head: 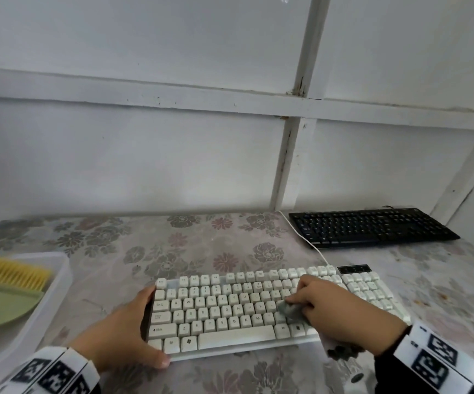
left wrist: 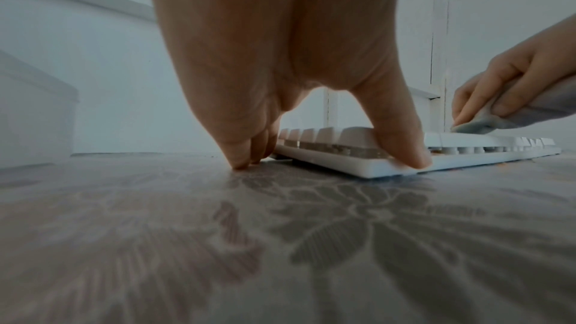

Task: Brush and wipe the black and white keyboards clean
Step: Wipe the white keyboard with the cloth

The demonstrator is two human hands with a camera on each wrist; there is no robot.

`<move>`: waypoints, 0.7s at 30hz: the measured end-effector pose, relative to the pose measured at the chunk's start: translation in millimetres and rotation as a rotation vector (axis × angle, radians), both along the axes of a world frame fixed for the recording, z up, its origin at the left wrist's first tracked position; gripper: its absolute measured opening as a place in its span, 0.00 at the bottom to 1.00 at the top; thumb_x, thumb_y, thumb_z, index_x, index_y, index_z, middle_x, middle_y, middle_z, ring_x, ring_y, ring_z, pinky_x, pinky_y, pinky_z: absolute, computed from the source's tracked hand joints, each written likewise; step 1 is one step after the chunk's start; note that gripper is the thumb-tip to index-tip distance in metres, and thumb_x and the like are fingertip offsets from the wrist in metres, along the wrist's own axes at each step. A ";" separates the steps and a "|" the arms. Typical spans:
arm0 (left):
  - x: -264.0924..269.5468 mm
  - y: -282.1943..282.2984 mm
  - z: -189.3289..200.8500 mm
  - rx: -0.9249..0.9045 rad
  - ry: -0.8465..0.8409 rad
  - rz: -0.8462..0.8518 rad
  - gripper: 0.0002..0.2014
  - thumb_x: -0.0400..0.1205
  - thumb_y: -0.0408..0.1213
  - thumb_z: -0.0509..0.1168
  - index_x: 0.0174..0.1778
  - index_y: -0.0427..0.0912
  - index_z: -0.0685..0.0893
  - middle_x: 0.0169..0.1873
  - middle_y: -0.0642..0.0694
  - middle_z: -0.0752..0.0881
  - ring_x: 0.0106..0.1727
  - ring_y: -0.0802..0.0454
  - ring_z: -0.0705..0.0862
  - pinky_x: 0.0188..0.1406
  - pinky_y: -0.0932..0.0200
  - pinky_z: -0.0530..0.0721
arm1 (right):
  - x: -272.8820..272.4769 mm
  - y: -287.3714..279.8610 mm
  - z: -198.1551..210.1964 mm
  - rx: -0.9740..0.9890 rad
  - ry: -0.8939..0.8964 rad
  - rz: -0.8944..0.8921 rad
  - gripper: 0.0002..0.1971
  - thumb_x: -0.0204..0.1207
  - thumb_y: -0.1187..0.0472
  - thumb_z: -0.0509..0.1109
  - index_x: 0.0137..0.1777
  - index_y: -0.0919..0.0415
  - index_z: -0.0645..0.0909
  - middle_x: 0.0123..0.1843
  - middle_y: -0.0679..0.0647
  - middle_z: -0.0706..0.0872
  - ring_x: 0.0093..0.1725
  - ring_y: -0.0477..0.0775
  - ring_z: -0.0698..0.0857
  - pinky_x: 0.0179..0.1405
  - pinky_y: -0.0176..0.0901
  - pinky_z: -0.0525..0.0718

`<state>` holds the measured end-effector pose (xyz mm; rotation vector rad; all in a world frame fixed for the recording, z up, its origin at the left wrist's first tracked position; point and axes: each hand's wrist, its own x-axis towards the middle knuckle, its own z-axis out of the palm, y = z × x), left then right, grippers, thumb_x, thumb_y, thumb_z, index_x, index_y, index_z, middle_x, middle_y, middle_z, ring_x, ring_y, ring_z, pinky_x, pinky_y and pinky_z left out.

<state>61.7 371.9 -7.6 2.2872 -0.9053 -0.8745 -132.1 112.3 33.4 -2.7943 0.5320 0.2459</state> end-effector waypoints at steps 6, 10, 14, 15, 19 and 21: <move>2.6 1.3 -1.5 0.008 0.011 0.013 0.65 0.54 0.51 0.83 0.80 0.55 0.46 0.66 0.62 0.72 0.68 0.61 0.72 0.70 0.62 0.69 | 29.5 28.5 6.9 0.037 -0.088 0.165 0.13 0.81 0.64 0.61 0.56 0.54 0.85 0.51 0.47 0.74 0.52 0.51 0.77 0.46 0.36 0.74; -0.6 -0.9 0.3 -0.002 0.029 0.020 0.63 0.57 0.47 0.83 0.80 0.55 0.45 0.61 0.64 0.70 0.64 0.62 0.71 0.65 0.65 0.68 | 35.5 45.7 -6.1 0.003 -0.050 0.317 0.15 0.80 0.63 0.59 0.62 0.52 0.82 0.59 0.51 0.74 0.57 0.59 0.75 0.58 0.49 0.74; -0.9 -1.3 -0.4 -0.015 0.044 0.016 0.64 0.56 0.47 0.83 0.80 0.54 0.46 0.62 0.66 0.70 0.65 0.63 0.71 0.66 0.65 0.68 | 16.1 22.3 -11.8 -0.056 -0.083 0.213 0.15 0.81 0.63 0.59 0.62 0.50 0.82 0.54 0.47 0.73 0.55 0.57 0.77 0.54 0.44 0.73; -0.9 -1.0 -0.5 -0.013 0.040 0.014 0.63 0.56 0.47 0.83 0.80 0.54 0.46 0.61 0.67 0.69 0.64 0.64 0.71 0.64 0.66 0.68 | 8.6 14.3 -12.1 -0.067 -0.094 0.187 0.14 0.81 0.63 0.60 0.61 0.50 0.83 0.51 0.45 0.71 0.54 0.54 0.78 0.51 0.41 0.72; -2.3 -1.7 1.7 -0.025 0.031 0.005 0.62 0.58 0.46 0.83 0.79 0.55 0.46 0.56 0.72 0.68 0.61 0.67 0.71 0.60 0.69 0.67 | -21.4 -13.0 -11.4 -0.077 -0.088 0.035 0.11 0.82 0.58 0.61 0.57 0.50 0.85 0.44 0.36 0.68 0.47 0.42 0.75 0.38 0.25 0.66; -2.3 -1.5 2.5 -0.020 0.020 0.000 0.62 0.58 0.46 0.83 0.79 0.55 0.45 0.56 0.71 0.68 0.61 0.66 0.71 0.59 0.70 0.67 | -34.1 -27.0 -9.0 -0.086 -0.058 -0.039 0.11 0.83 0.57 0.61 0.55 0.51 0.85 0.43 0.37 0.70 0.43 0.38 0.74 0.36 0.27 0.68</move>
